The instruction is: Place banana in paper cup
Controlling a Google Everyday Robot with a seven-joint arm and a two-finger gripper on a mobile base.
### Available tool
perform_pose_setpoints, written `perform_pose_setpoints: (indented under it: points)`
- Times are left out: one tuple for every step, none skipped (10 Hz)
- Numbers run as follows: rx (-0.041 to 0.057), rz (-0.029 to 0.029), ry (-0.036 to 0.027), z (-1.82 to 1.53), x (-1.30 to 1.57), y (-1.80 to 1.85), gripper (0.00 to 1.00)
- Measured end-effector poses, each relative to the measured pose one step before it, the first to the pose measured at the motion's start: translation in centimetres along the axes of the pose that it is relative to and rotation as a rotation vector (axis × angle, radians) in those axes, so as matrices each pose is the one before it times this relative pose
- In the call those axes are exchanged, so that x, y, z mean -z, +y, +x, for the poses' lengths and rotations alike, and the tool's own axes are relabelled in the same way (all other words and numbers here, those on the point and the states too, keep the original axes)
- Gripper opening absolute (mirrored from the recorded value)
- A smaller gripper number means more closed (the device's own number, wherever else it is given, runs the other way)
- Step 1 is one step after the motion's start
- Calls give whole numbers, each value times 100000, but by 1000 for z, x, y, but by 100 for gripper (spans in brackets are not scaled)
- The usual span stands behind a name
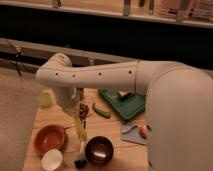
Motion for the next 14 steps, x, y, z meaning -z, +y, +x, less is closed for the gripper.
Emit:
perform_pose_setpoints:
  points:
    - [-302,1087,53,-805,150,-251,0]
    - [-680,805,135,-485,95,-270,0]
    - [-346,685,-130,-331,106,-573,0]
    - [-257,656,-79,-313,138,-583,0]
    - [-73,1004,-247,-728,165,-1055,0]
    - [32,505,-260,-666,23,-568,0]
    - [247,480,-385,-839,8,-566,0]
    - [-206,723,-410,-866,14,-491,0]
    - [-1426,1165,-218,-506,133,-209,0]
    - [-1196,864,-56,-239,92,-126,0]
    - [-1753,1144,-148,-252,49,-186,0]
    - [-1182,1257,106,-171,73,-223,0]
    - [-751,1346,141,-167,48,-302,0]
    - [-408,1123,131,-155,29,-239,0]
